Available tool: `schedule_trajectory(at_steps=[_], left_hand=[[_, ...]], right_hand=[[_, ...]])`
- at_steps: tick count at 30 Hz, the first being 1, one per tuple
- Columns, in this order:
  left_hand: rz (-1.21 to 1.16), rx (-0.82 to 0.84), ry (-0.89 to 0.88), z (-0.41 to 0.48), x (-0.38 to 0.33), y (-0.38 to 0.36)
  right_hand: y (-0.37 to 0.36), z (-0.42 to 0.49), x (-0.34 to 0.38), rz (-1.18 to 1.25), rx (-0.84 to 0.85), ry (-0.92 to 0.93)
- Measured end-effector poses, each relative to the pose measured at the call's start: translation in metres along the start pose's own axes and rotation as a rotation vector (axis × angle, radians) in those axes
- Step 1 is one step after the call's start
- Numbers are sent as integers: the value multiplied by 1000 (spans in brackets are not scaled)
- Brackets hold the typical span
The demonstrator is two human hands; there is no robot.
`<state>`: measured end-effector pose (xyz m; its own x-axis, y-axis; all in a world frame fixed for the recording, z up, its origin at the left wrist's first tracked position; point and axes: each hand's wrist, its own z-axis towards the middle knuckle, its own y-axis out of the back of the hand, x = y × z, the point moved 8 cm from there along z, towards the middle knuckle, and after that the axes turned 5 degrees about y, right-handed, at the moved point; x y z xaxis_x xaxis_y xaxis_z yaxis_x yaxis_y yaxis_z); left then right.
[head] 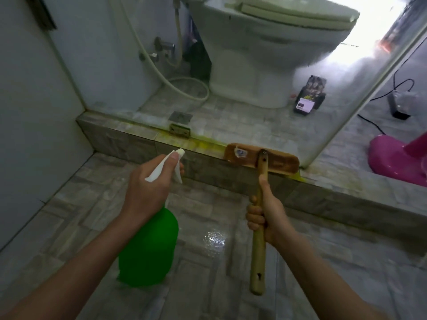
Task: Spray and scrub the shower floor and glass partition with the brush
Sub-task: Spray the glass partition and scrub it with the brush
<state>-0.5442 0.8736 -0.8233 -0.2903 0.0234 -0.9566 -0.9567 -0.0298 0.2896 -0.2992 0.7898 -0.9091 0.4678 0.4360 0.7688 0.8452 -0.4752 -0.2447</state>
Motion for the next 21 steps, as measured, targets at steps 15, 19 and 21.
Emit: schedule_trajectory(at_steps=[15,19,21], left_hand=[[63,111,87,13,-7,-65],[-27,85,130,12,-11,-72],[-26,116,97,9,-17,-76]], right_hand=[[15,14,29,112,19,93],[22,14,31,95,22,102],[27,12,30,62,2,112]])
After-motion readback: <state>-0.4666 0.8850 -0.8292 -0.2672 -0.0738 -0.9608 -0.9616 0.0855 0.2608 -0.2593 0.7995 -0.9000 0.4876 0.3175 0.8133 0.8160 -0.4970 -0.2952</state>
